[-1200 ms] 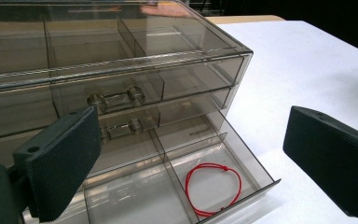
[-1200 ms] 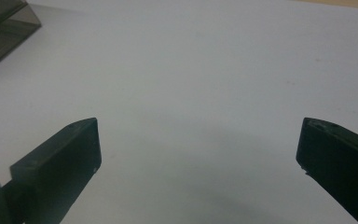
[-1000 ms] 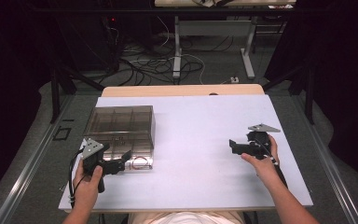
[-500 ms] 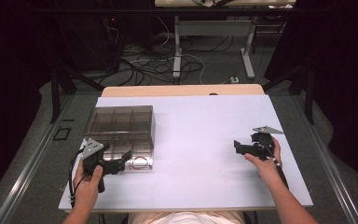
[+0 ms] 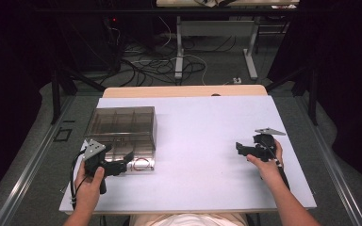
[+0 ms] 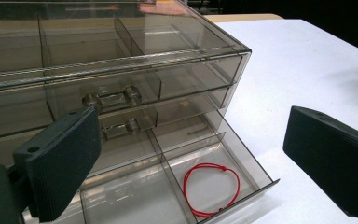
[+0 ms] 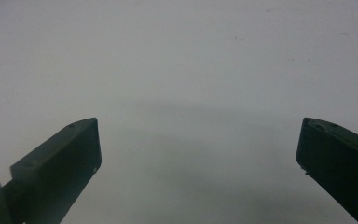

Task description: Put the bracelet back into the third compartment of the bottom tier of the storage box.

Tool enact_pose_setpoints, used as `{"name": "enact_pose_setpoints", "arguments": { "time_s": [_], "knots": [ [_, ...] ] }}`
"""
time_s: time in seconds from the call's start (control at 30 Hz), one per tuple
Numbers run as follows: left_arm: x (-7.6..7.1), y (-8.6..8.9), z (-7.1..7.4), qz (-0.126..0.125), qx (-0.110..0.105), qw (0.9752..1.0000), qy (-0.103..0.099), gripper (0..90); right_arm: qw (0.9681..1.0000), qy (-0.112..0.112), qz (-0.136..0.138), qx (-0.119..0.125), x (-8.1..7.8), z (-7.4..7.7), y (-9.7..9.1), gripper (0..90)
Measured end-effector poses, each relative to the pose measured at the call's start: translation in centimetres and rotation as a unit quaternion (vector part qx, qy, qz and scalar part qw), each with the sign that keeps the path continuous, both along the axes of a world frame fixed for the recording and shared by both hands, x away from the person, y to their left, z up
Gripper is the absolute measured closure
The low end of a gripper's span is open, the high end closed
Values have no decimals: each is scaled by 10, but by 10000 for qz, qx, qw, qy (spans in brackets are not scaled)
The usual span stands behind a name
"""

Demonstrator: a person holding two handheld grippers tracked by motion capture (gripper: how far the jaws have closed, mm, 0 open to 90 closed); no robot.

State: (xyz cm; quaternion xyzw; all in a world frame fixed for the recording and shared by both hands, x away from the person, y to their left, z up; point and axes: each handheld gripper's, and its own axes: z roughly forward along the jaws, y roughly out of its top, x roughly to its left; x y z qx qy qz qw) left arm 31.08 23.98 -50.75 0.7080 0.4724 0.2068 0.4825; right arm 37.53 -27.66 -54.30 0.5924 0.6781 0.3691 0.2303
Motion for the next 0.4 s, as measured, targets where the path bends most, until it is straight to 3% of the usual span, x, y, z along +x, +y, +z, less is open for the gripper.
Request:
{"name": "enact_pose_setpoints", "arguments": {
  "time_s": [0.4],
  "knots": [
    [1,0,0,1,0,10000,7,41,10000,58,-54,40,1,-2,-4,0]
  ]
}}
